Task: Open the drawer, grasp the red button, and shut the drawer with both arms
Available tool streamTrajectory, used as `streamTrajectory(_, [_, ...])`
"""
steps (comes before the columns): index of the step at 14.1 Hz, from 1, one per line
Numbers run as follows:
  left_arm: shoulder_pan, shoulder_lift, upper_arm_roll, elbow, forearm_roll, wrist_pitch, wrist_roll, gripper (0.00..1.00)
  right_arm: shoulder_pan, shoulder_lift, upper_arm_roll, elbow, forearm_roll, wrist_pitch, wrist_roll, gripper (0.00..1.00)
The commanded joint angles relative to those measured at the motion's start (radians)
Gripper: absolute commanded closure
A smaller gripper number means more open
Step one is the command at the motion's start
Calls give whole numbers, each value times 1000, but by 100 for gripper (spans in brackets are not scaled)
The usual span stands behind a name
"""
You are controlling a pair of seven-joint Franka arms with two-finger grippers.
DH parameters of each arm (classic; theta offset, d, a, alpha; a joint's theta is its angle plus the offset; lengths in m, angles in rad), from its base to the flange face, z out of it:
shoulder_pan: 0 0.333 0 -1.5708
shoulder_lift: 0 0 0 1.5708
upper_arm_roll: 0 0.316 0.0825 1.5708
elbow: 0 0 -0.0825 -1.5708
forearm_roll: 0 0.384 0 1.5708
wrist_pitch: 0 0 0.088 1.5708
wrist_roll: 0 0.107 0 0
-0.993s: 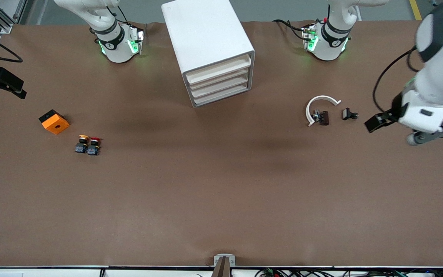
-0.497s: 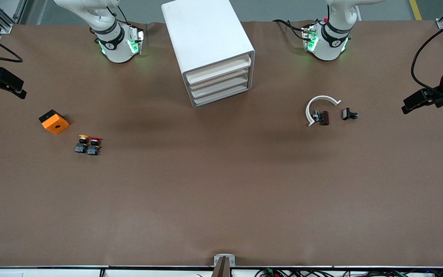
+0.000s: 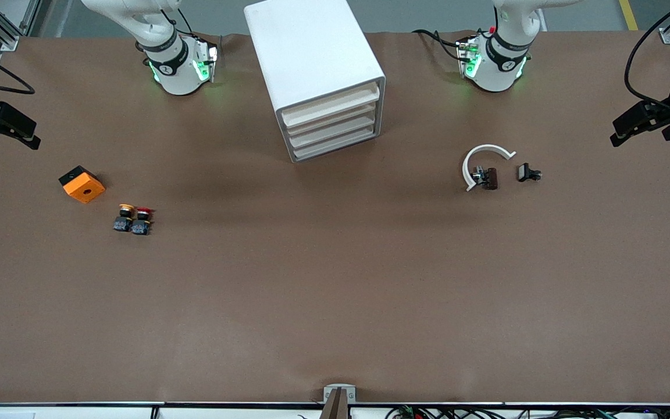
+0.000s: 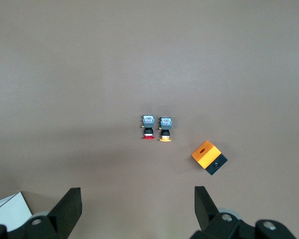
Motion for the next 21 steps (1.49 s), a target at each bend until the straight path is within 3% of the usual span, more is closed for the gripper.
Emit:
streamTrajectory(1, [8,-32,-17,-24,-29,-16,24,0,-4,15,3,32,13,-21,3,0])
streamTrajectory(5, [5,-29,-58,-24,-29,-17,7,0,-6,15,1,34,13,-20,3,0])
streamTrajectory(21, [4,-9,-63,29,17,-75,-20,0,-3,18,3,35,13,-18,4,0])
